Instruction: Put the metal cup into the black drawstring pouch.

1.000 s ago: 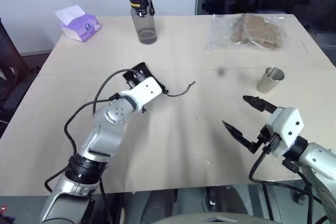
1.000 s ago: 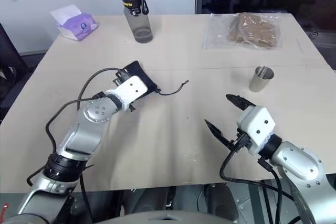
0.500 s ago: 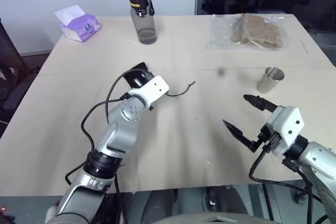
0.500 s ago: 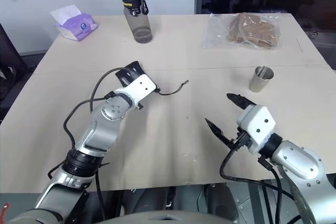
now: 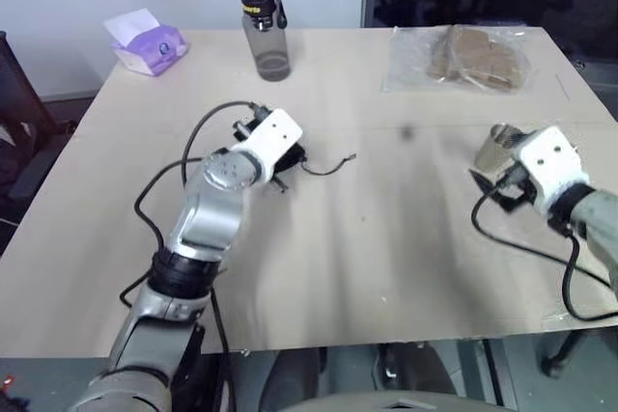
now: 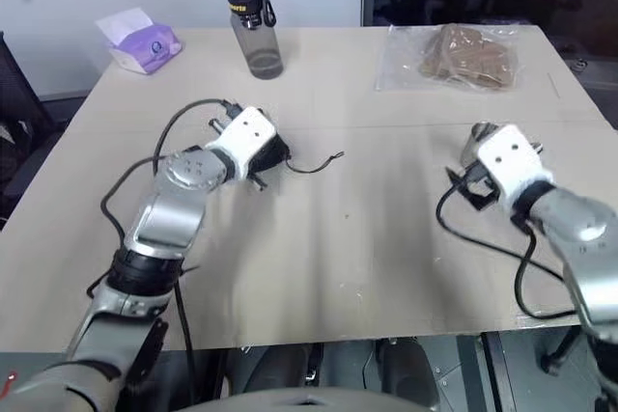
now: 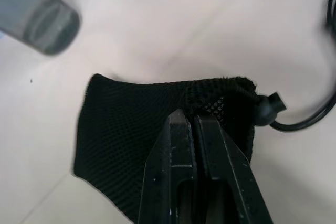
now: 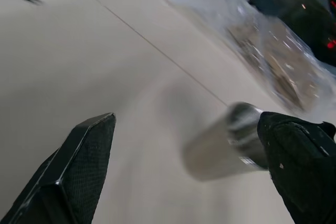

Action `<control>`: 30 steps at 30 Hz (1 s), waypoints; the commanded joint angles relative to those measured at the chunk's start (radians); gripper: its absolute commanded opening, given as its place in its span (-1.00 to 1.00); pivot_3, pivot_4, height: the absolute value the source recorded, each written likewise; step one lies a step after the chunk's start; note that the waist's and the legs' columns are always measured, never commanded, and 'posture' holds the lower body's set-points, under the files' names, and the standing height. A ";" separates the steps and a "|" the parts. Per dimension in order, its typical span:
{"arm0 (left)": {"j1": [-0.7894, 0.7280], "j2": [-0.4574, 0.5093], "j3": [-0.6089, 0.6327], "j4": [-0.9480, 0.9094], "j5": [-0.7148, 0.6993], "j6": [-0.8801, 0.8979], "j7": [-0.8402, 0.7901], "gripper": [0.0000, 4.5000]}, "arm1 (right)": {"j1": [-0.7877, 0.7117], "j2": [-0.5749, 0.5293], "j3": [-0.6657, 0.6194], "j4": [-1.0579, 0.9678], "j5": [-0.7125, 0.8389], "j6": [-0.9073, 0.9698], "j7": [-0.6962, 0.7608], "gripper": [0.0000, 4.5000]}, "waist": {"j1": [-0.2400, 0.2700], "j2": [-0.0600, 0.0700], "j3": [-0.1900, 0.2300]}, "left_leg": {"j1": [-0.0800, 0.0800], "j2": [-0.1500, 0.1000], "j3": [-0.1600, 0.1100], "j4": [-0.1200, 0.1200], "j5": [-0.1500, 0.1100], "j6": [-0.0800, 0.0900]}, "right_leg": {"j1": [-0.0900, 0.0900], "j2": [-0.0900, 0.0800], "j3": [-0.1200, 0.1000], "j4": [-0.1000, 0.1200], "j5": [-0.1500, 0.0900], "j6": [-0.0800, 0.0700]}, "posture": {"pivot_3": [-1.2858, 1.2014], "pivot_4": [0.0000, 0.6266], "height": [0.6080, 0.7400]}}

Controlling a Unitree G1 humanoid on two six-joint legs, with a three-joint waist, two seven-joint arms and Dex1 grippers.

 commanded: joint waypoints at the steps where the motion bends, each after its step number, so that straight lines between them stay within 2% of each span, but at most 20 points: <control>1: -0.053 -0.003 0.008 -0.034 -0.015 0.059 0.011 -0.99 | -0.088 -0.047 0.067 0.121 -0.051 -0.026 0.065 1.00 | -0.002 0.000 0.000 | 0.000 0.000 0.000 0.000 0.000 0.000 | 0.000 0.000 0.000 0.000 0.000 0.000 | 0.03 -0.52 1.00; 4: -0.072 -0.002 -0.009 -0.043 -0.020 0.077 0.017 -0.99 | -0.163 -0.060 0.117 0.240 -0.082 -0.049 0.106 1.00 | -0.005 0.000 0.000 | -0.001 0.000 0.001 -0.001 0.000 0.000 | -0.001 0.000 0.001 -0.002 0.000 0.000 | 0.03 -0.52 1.00; 5: -0.079 -0.007 -0.008 -0.047 -0.023 0.089 0.022 -1.00 | -0.183 -0.063 0.132 0.274 -0.092 -0.064 0.121 0.76 | -0.004 0.000 0.000 | -0.001 0.000 0.001 -0.001 0.000 0.000 | -0.001 0.000 0.002 -0.002 0.000 0.000 | 0.03 -0.52 1.00; 7: -0.088 -0.010 -0.010 -0.055 -0.030 0.106 0.023 -1.00 | -0.211 -0.072 0.156 0.322 -0.111 -0.094 0.156 0.44 | -0.002 0.000 0.000 | -0.002 0.000 0.001 -0.001 0.000 0.000 | -0.001 0.000 0.001 -0.004 0.000 0.000 | 0.03 -0.52 1.00; 10: -0.103 -0.020 0.001 -0.051 -0.053 0.141 0.025 -1.00 | -0.249 -0.070 0.180 0.367 -0.129 -0.127 0.194 -0.20 | -0.001 0.000 0.000 | -0.002 0.000 0.001 -0.001 0.000 0.000 | -0.001 -0.001 0.001 -0.004 0.000 0.000 | 0.03 -0.52 1.00; 13: -0.123 -0.017 0.006 -0.030 -0.076 0.104 0.020 -1.00 | -0.260 -0.078 0.197 0.375 -0.143 -0.133 0.235 -0.88 | -0.001 0.000 0.000 | -0.002 0.000 0.000 -0.001 0.000 0.000 | -0.001 -0.001 0.000 -0.004 0.000 0.000 | 0.03 -0.52 1.00; 14: -0.132 -0.020 0.013 -0.022 -0.086 0.103 0.021 -1.00 | -0.260 -0.079 0.198 0.375 -0.149 -0.136 0.240 -0.94 | -0.001 0.000 0.000 | -0.002 0.000 0.000 -0.001 0.000 0.000 | -0.001 -0.001 0.000 -0.004 0.000 0.000 | 0.03 -0.52 1.00; 16: -0.151 -0.041 0.039 -0.008 -0.108 0.134 0.037 -1.00 | -0.251 -0.079 0.189 0.362 -0.148 -0.129 0.252 -0.94 | 0.000 0.000 0.000 | -0.002 0.000 0.000 -0.001 0.000 -0.001 | -0.001 -0.001 0.000 -0.004 0.000 0.000 | 0.03 -0.52 1.00; 18: -0.220 -0.063 0.077 0.025 -0.195 0.302 -0.020 -1.00 | -0.221 -0.070 0.116 0.288 -0.103 -0.060 0.246 -0.94 | 0.003 0.000 0.000 | -0.003 0.000 0.000 -0.001 0.001 -0.002 | -0.001 -0.001 0.000 -0.004 0.000 0.000 | 0.03 -0.52 1.00; 20: -0.291 -0.108 0.143 0.073 -0.273 0.449 -0.037 -1.00 | -0.192 -0.013 0.021 0.175 -0.016 0.023 0.224 -0.94 | 0.002 0.000 0.000 | -0.004 0.000 -0.001 -0.001 0.001 -0.002 | -0.001 -0.001 -0.002 -0.004 0.000 0.000 | 0.03 -0.52 1.00; 24: -0.417 -0.181 0.223 0.231 -0.351 0.657 -0.010 -1.00 | -0.113 0.303 -0.123 -0.153 0.198 0.204 0.059 -0.94 | -0.007 0.000 0.000 | -0.004 0.000 -0.006 -0.001 0.001 -0.002 | -0.002 0.000 -0.003 -0.003 0.000 0.000 | 0.03 -0.52 1.00; 27: -0.466 -0.235 0.243 0.327 -0.380 0.683 0.025 -1.00 | -0.019 0.500 -0.084 -0.319 0.246 0.218 -0.056 -0.94 | -0.004 0.001 0.000 | -0.003 0.000 -0.011 -0.001 0.002 -0.004 | -0.002 0.000 -0.004 -0.002 0.000 0.000 | 0.03 -0.52 1.00; 30: -0.513 -0.278 0.282 0.407 -0.419 0.705 0.042 -1.00 | 0.038 0.633 -0.023 -0.380 0.267 0.199 -0.137 -0.94 | -0.003 0.001 0.000 | -0.004 -0.002 -0.010 -0.001 0.003 -0.005 | -0.003 -0.001 -0.003 -0.001 0.000 0.000 | 0.03 -0.52 1.00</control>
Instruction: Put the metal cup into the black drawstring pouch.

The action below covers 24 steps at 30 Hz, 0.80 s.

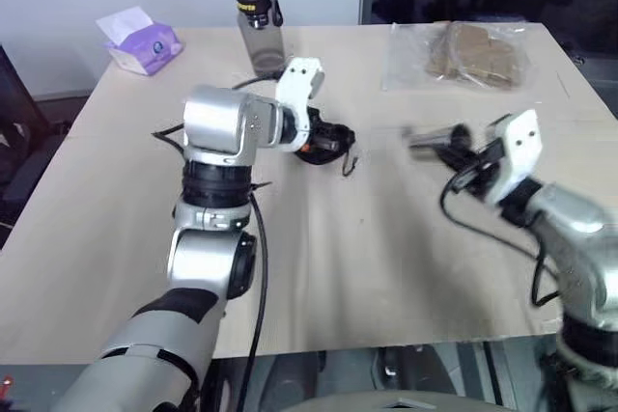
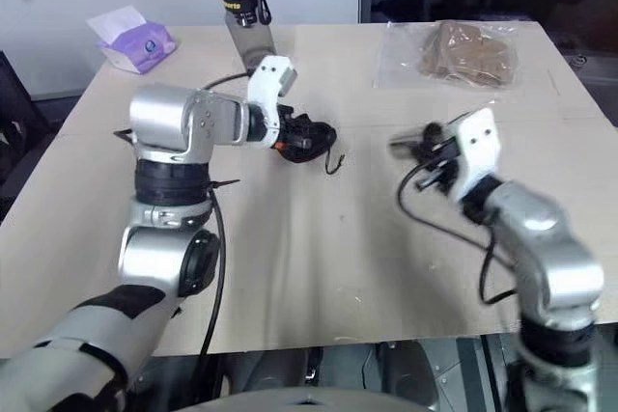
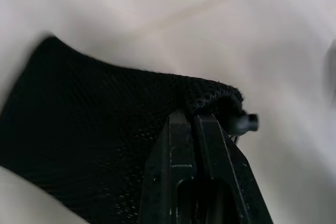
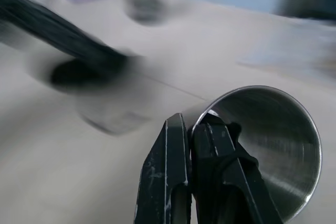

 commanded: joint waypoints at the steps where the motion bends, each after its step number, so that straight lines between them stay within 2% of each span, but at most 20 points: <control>1: -0.073 -0.032 0.052 0.075 -0.050 0.016 0.026 -1.00 | 0.033 0.136 0.035 -0.097 0.042 -0.035 -0.118 -0.94 | 0.000 0.000 0.000 | 0.000 -0.001 0.000 0.000 0.000 -0.001 | 0.000 -0.001 0.001 0.000 0.000 0.000 | 0.03 -0.52 1.00; 5: -0.121 -0.041 0.048 0.153 -0.086 0.009 0.032 -1.00 | 0.050 0.234 0.093 -0.062 0.042 -0.092 -0.168 -0.94 | -0.001 0.000 0.000 | 0.001 -0.003 -0.001 0.000 0.002 -0.004 | 0.000 -0.002 0.001 0.003 0.000 0.000 | 0.03 -0.52 1.00; 16: -0.176 -0.033 -0.014 0.253 -0.151 -0.027 0.028 -1.00 | 0.074 0.318 0.204 0.171 0.000 -0.359 -0.154 -0.94 | -0.011 0.000 0.000 | 0.003 -0.003 -0.001 -0.002 0.003 -0.005 | -0.001 -0.001 0.002 0.004 0.000 0.000 | 0.03 -0.52 1.00; 24: -0.168 -0.050 0.010 0.233 -0.187 0.003 0.043 -1.00 | 0.055 0.285 0.303 0.346 -0.088 -0.488 -0.102 -0.94 | -0.022 0.000 0.000 | 0.002 -0.003 -0.001 -0.002 0.003 -0.005 | -0.002 -0.001 0.002 0.004 0.000 0.000 | 0.03 -0.52 1.00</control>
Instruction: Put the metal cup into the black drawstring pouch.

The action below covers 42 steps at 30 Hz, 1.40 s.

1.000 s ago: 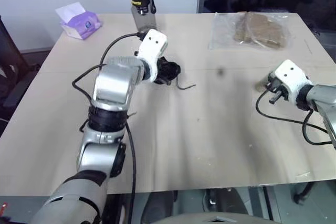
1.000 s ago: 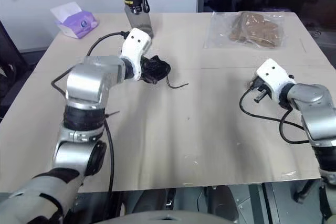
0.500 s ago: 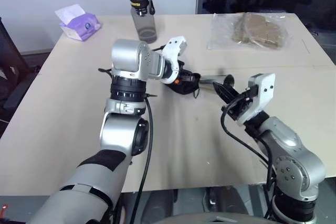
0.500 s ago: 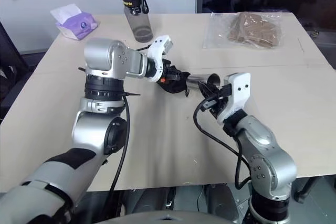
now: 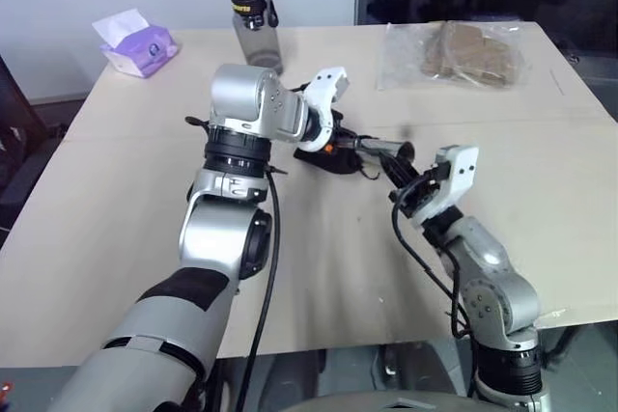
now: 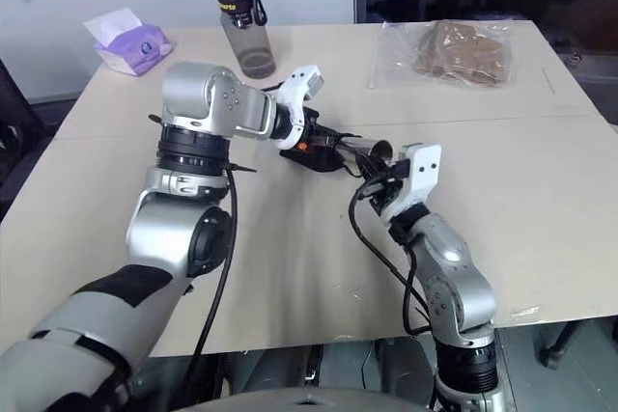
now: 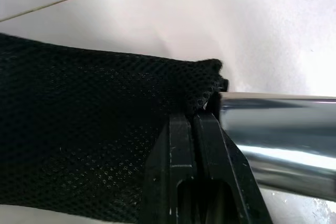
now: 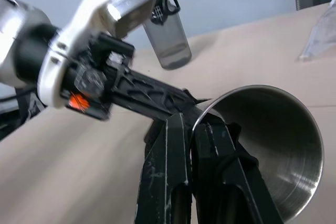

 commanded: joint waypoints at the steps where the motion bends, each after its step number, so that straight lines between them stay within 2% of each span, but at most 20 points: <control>1: -0.025 -0.022 0.018 -0.035 -0.051 0.019 -0.004 -1.00 | -0.039 -0.016 0.081 0.057 -0.047 -0.070 0.048 -0.94 | 0.000 0.000 0.000 | 0.000 0.000 0.000 0.000 0.000 0.000 | 0.000 0.000 0.000 0.000 0.000 0.000 | 0.03 -0.52 1.00; 6: -0.015 -0.017 0.031 -0.045 -0.076 0.050 0.014 -1.00 | -0.086 -0.012 0.093 0.131 -0.074 -0.132 0.056 -0.94 | -0.005 0.000 0.000 | 0.000 0.000 0.000 0.000 0.000 0.000 | -0.001 0.000 0.001 0.000 0.000 0.000 | 0.03 -0.52 1.00; 9: -0.010 -0.004 0.038 -0.045 -0.083 0.057 0.022 -1.00 | -0.105 0.028 0.050 0.171 -0.043 -0.185 0.044 -0.94 | -0.004 0.000 0.000 | 0.000 0.000 -0.001 0.000 0.000 0.000 | -0.001 0.001 0.001 0.001 0.000 0.000 | 0.03 -0.52 1.00; 11: -0.006 0.015 0.042 -0.036 -0.075 0.030 0.037 -1.00 | -0.095 0.017 0.036 0.162 -0.040 -0.192 0.051 -0.94 | -0.003 0.000 0.000 | 0.000 0.000 -0.001 0.000 0.000 0.000 | -0.001 0.000 0.001 0.000 0.000 0.000 | 0.03 -0.52 1.00; 14: -0.008 0.030 0.068 0.002 -0.057 0.005 0.074 -1.00 | -0.052 -0.024 0.029 0.103 -0.033 -0.178 0.065 -0.94 | -0.003 0.000 0.000 | 0.000 -0.001 0.000 0.000 0.000 0.000 | -0.001 0.000 0.002 0.000 0.000 0.000 | 0.03 -0.52 1.00; 21: -0.191 0.055 0.363 0.355 -0.151 0.057 0.172 -1.00 | 0.063 -0.151 -0.034 -0.158 0.070 -0.036 0.062 -0.94 | 0.000 0.000 0.000 | -0.003 -0.001 -0.002 0.000 0.000 0.000 | -0.003 0.000 -0.001 0.000 0.000 0.000 | 0.03 -0.52 1.00; 23: -0.145 0.062 0.277 0.275 -0.122 0.057 0.175 -1.00 | 0.070 -0.158 -0.055 -0.197 0.103 -0.010 0.050 -0.94 | -0.002 0.000 0.000 | -0.002 -0.001 -0.002 0.000 0.000 0.000 | -0.003 0.000 -0.001 0.000 0.000 0.000 | 0.03 -0.52 1.00; 26: -0.053 0.059 0.132 0.145 -0.114 0.047 0.165 -1.00 | 0.062 -0.130 -0.071 -0.212 0.173 0.009 0.040 -0.94 | -0.005 0.000 0.000 | 0.000 -0.001 -0.002 -0.002 0.000 0.000 | -0.002 0.000 0.003 0.001 0.000 0.000 | 0.03 -0.52 1.00; 30: -0.005 0.032 0.116 0.101 -0.122 0.057 0.175 -1.00 | 0.045 -0.061 -0.073 -0.163 0.243 0.006 0.025 -0.94 | -0.002 0.000 0.000 | 0.000 -0.001 -0.003 -0.002 0.000 -0.001 | -0.003 0.001 0.003 0.002 0.000 0.000 | 0.03 -0.52 1.00; 36: -0.012 -0.009 0.236 0.167 -0.116 0.057 0.215 -1.00 | 0.055 -0.001 -0.026 -0.001 0.224 -0.069 0.087 -0.94 | -0.001 0.000 0.000 | -0.001 -0.002 -0.002 -0.001 0.001 -0.001 | -0.003 0.000 0.003 0.001 0.000 0.000 | 0.03 -0.52 1.00; 42: -0.066 -0.009 0.335 0.252 -0.131 0.057 0.257 -1.00 | 0.070 0.048 -0.010 0.119 0.230 -0.147 0.139 -0.94 | -0.002 0.000 0.000 | -0.001 -0.002 -0.003 -0.001 0.001 -0.001 | -0.004 0.000 0.003 0.002 0.000 0.000 | 0.03 -0.52 1.00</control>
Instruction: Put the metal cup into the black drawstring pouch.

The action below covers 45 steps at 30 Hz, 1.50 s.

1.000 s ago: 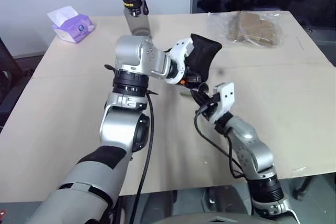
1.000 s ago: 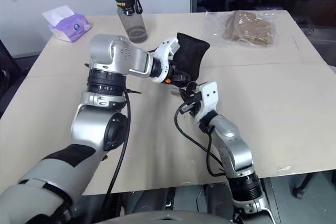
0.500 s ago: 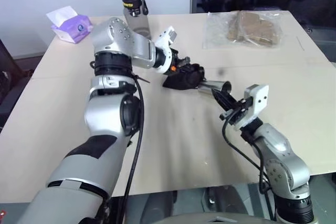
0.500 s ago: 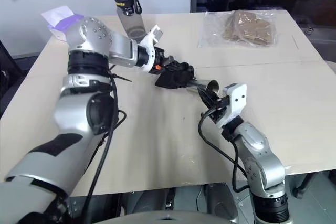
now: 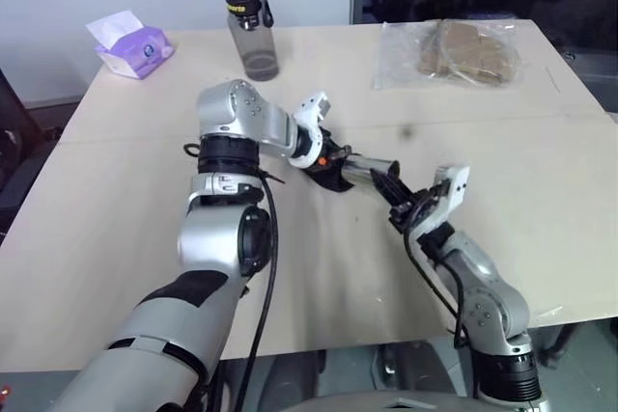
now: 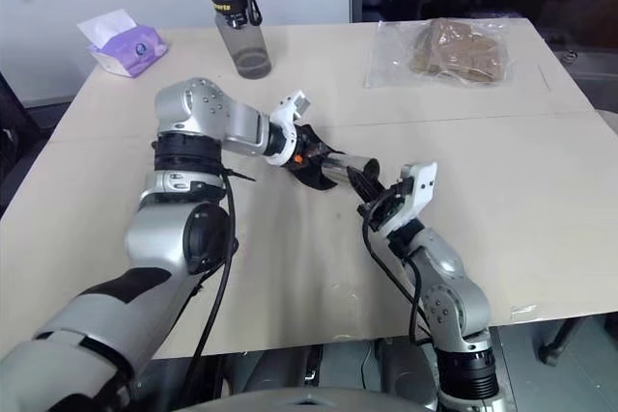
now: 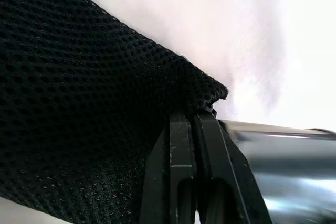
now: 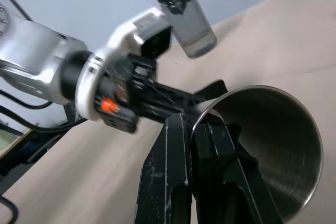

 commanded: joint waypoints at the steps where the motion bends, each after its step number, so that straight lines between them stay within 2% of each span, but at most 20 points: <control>1: -0.058 0.002 0.052 0.026 -0.028 0.002 0.016 -1.00 | -0.004 0.035 0.016 0.036 0.017 -0.055 0.038 -0.94 | 0.000 0.000 0.000 | 0.000 0.000 0.000 0.000 0.000 0.000 | 0.000 0.000 0.000 0.000 0.000 0.000 | 0.03 -0.52 1.00; 10: -0.040 0.002 0.052 0.044 -0.069 0.002 0.050 -1.00 | -0.067 0.082 0.033 0.227 -0.030 -0.156 0.058 -0.94 | -0.002 0.000 0.000 | 0.001 0.000 0.000 0.000 0.000 0.000 | 0.000 0.000 0.000 0.000 0.000 0.000 | 0.03 -0.52 1.00; 15: -0.031 0.007 0.031 0.042 -0.107 0.002 0.063 -1.00 | -0.133 0.083 0.038 0.323 -0.134 -0.267 0.005 -0.94 | -0.001 0.000 0.000 | 0.001 0.000 0.000 0.000 0.000 -0.001 | 0.000 0.000 0.000 0.000 0.000 0.000 | 0.03 -0.52 1.00; 18: -0.036 0.008 0.011 0.022 -0.149 0.002 0.052 -1.00 | -0.179 0.032 0.097 0.342 -0.226 -0.282 0.020 -0.94 | -0.001 0.000 0.000 | 0.001 0.000 0.000 0.000 0.000 -0.001 | 0.000 0.000 0.000 0.001 0.000 0.000 | 0.03 -0.52 1.00; 21: -0.024 0.027 -0.089 -0.056 -0.227 0.002 -0.004 -1.00 | -0.236 -0.024 0.163 0.364 -0.316 -0.268 0.064 -0.94 | -0.002 0.000 0.000 | 0.001 0.000 0.000 0.000 0.001 -0.001 | 0.000 -0.001 0.000 0.001 0.000 0.000 | 0.03 -0.52 1.00; 25: 0.020 0.087 -0.260 -0.206 -0.376 0.002 -0.084 -1.00 | -0.322 -0.067 0.198 0.414 -0.358 -0.259 0.130 -0.94 | -0.006 0.000 0.000 | 0.001 0.000 0.000 0.000 0.001 -0.002 | 0.000 0.000 0.001 0.001 0.000 0.000 | 0.03 -0.52 1.00; 28: 0.041 0.123 -0.306 -0.258 -0.485 0.002 -0.092 -1.00 | -0.400 -0.078 0.199 0.473 -0.376 -0.266 0.174 -0.94 | -0.005 0.000 0.000 | 0.001 0.000 -0.001 -0.001 0.001 -0.002 | -0.001 0.000 0.002 0.001 0.000 0.000 | 0.03 -0.52 1.00; 30: 0.051 0.138 -0.316 -0.271 -0.533 0.002 -0.075 -1.00 | -0.440 -0.064 0.163 0.505 -0.346 -0.262 0.188 -0.94 | -0.003 0.000 0.000 | 0.001 0.000 -0.001 0.000 0.001 -0.002 | -0.001 0.000 0.002 0.001 0.000 0.000 | 0.03 -0.52 1.00; 33: 0.086 0.163 -0.319 -0.331 -0.580 0.002 -0.055 -1.00 | -0.497 0.027 -0.011 0.530 -0.127 -0.161 0.167 -0.94 | -0.003 0.000 0.000 | 0.000 0.000 -0.002 0.000 0.001 -0.002 | -0.001 -0.001 0.002 0.001 0.000 0.000 | 0.03 -0.52 1.00; 35: 0.101 0.176 -0.313 -0.348 -0.609 0.002 -0.036 -1.00 | -0.509 0.046 -0.076 0.546 -0.063 -0.131 0.163 -0.94 | -0.002 0.000 0.000 | 0.000 0.002 -0.003 0.000 0.001 -0.002 | -0.002 -0.001 0.002 0.001 0.000 0.000 | 0.03 -0.52 1.00; 40: 0.086 0.163 -0.176 -0.258 -0.538 0.002 0.050 -1.00 | -0.387 -0.010 -0.010 0.417 -0.038 -0.062 0.275 -0.94 | 0.006 0.000 0.000 | -0.001 -0.002 -0.004 0.000 0.001 -0.002 | -0.002 -0.004 0.000 0.000 0.000 0.000 | 0.03 -0.52 1.00; 45: 0.066 0.172 -0.129 -0.181 -0.498 0.002 0.058 -1.00 | -0.317 -0.038 0.004 0.325 0.014 0.018 0.313 -0.94 | -0.006 0.000 0.000 | -0.002 -0.005 -0.005 0.000 0.001 -0.002 | -0.003 -0.003 0.000 0.001 0.000 0.000 | 0.03 -0.52 1.00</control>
